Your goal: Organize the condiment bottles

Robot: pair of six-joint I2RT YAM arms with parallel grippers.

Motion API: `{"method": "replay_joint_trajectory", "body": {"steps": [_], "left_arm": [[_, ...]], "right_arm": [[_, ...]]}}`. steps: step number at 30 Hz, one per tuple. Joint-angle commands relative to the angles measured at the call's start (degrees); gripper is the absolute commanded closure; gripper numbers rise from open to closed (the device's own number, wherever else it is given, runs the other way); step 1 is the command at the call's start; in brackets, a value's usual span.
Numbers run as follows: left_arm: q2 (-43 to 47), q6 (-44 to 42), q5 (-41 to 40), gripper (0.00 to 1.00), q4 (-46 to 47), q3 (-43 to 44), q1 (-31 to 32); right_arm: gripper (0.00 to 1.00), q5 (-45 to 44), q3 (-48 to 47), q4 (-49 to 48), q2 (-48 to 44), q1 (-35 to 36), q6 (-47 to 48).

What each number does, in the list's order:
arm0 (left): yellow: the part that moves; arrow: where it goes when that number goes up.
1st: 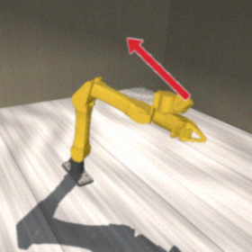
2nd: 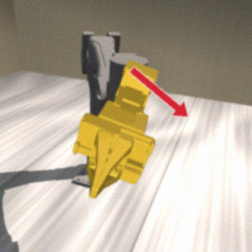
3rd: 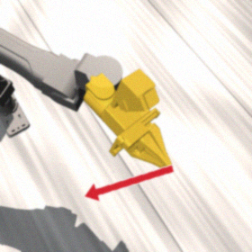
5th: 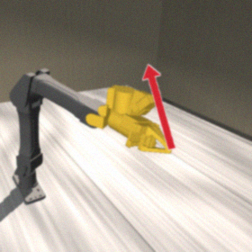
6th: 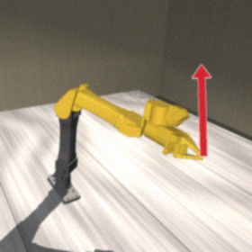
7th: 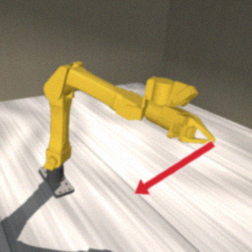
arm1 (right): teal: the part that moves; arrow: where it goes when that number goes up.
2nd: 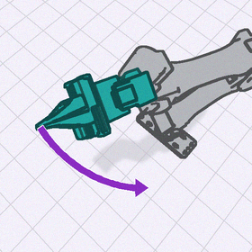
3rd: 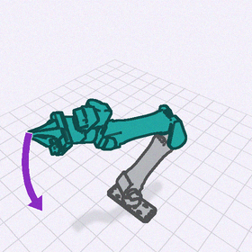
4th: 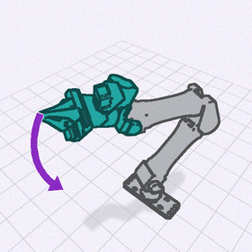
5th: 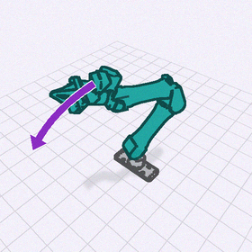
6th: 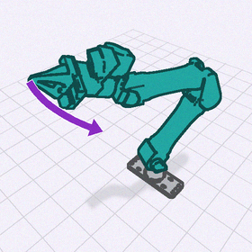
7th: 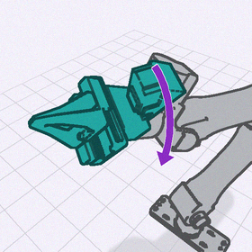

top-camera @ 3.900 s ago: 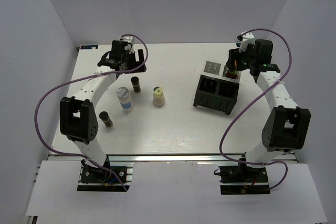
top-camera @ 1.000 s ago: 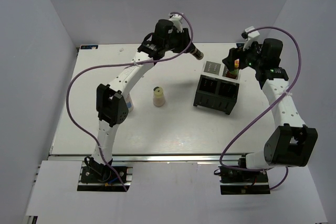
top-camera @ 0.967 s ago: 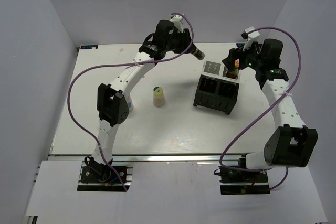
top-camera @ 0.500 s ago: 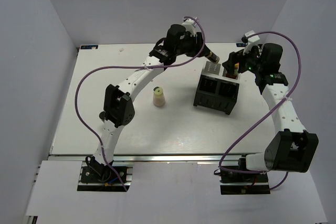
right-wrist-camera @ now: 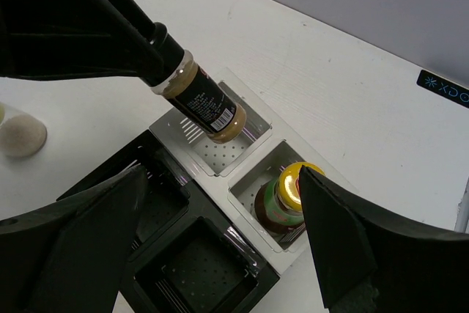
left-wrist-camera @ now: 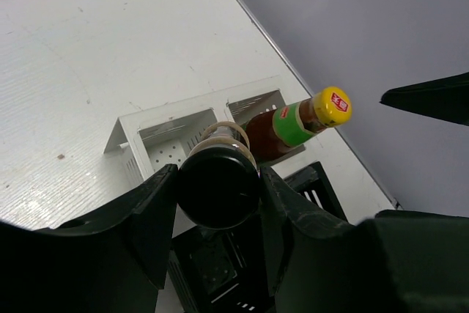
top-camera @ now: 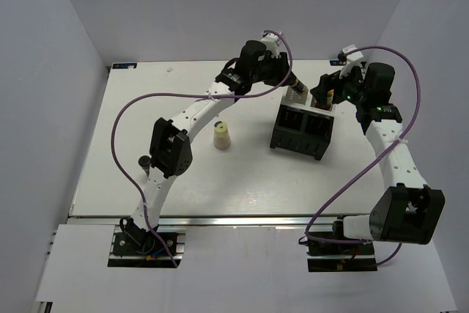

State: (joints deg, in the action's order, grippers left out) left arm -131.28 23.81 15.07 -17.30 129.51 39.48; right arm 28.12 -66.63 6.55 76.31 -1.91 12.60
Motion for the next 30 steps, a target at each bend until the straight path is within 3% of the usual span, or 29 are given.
{"method": "replay_joint_trajectory", "body": {"steps": [1, 27, 28, 30], "left_arm": [[0.24, -1.58, -2.06, 1.00, 1.39, 2.41, 0.59], [-3.80, -3.60, -3.21, 1.00, 1.66, 3.20, 1.21], [-3.89, -3.60, -3.29, 0.99, 1.66, 3.20, 1.12], [-4.15, -3.69, -3.47, 0.86, 1.74, 3.20, 1.21]], "right_arm": [[0.11, -0.61, 0.27, -2.85, -1.96, -0.20, -0.03], [0.11, -1.49, 1.42, -3.47, -2.57, -0.20, 0.14], [0.11, -1.40, 1.50, -3.38, -2.57, -0.20, 0.14], [0.11, -1.40, 1.59, -3.38, -2.57, -0.20, 0.06]]}}
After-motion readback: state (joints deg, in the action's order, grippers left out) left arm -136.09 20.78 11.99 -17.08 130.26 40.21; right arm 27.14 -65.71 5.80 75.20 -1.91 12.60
